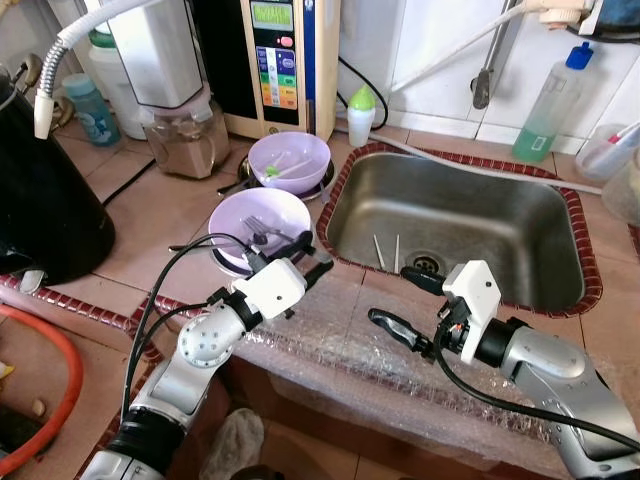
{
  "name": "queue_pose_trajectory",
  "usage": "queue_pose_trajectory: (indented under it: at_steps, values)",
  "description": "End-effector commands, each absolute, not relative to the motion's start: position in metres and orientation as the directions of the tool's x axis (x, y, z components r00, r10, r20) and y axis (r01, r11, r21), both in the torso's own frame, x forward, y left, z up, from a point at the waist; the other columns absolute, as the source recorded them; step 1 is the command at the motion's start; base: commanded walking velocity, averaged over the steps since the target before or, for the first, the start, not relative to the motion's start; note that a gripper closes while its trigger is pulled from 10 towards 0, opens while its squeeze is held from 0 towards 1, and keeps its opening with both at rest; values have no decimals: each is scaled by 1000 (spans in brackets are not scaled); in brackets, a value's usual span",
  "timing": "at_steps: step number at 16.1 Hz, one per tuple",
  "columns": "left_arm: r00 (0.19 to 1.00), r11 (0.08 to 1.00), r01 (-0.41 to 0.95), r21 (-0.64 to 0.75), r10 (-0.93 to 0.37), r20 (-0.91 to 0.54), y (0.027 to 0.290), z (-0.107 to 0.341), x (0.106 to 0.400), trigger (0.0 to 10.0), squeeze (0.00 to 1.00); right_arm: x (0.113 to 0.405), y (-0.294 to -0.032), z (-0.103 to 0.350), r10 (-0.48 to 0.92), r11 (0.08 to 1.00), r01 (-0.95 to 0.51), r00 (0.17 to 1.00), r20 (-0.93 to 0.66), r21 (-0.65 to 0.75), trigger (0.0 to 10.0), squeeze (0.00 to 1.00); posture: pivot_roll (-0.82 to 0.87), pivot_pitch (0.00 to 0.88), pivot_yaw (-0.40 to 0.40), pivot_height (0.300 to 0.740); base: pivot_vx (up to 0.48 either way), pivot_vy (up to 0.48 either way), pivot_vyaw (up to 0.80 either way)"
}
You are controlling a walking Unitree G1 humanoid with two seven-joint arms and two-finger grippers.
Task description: Kitchen organization
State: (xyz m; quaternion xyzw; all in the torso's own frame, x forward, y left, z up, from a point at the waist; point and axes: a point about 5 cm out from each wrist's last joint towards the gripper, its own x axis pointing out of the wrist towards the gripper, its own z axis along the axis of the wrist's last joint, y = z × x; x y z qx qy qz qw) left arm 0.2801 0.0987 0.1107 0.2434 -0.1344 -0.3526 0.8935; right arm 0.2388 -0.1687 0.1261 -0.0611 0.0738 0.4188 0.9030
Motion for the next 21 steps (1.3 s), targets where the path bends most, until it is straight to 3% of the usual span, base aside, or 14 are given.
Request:
queue_pose_trajectory:
  at_steps: [1, 8, 15, 19, 21]
  values:
    - [714, 629, 550, 549, -696, 82, 99, 115, 284, 0, 0, 239, -162, 132, 773, 613, -788, 614, -163, -59, 10000, 0, -76, 0, 64, 740, 0, 0, 0]
    - [724, 665, 475, 577, -667, 173, 102, 128, 289, 0, 0, 239, -152, 130, 788, 594, -803, 595, -156, -61, 10000, 0, -71, 0, 63, 740, 0, 0, 0]
    - [737, 692, 414, 592, -636, 229, 109, 138, 292, 0, 0, 246, -150, 130, 762, 636, -770, 637, -119, -52, 10000, 0, -64, 0, 59, 740, 0, 0, 0]
    - [747, 753, 192, 630, -528, 404, 130, 172, 294, 0, 0, 259, -153, 137, 695, 716, -696, 718, -41, -55, 10000, 0, -63, 0, 58, 740, 0, 0, 0]
    - [744, 764, 146, 628, -503, 440, 138, 185, 297, 0, 0, 267, -154, 142, 634, 772, -633, 773, 10, -60, 10000, 0, -56, 0, 55, 740, 0, 0, 0]
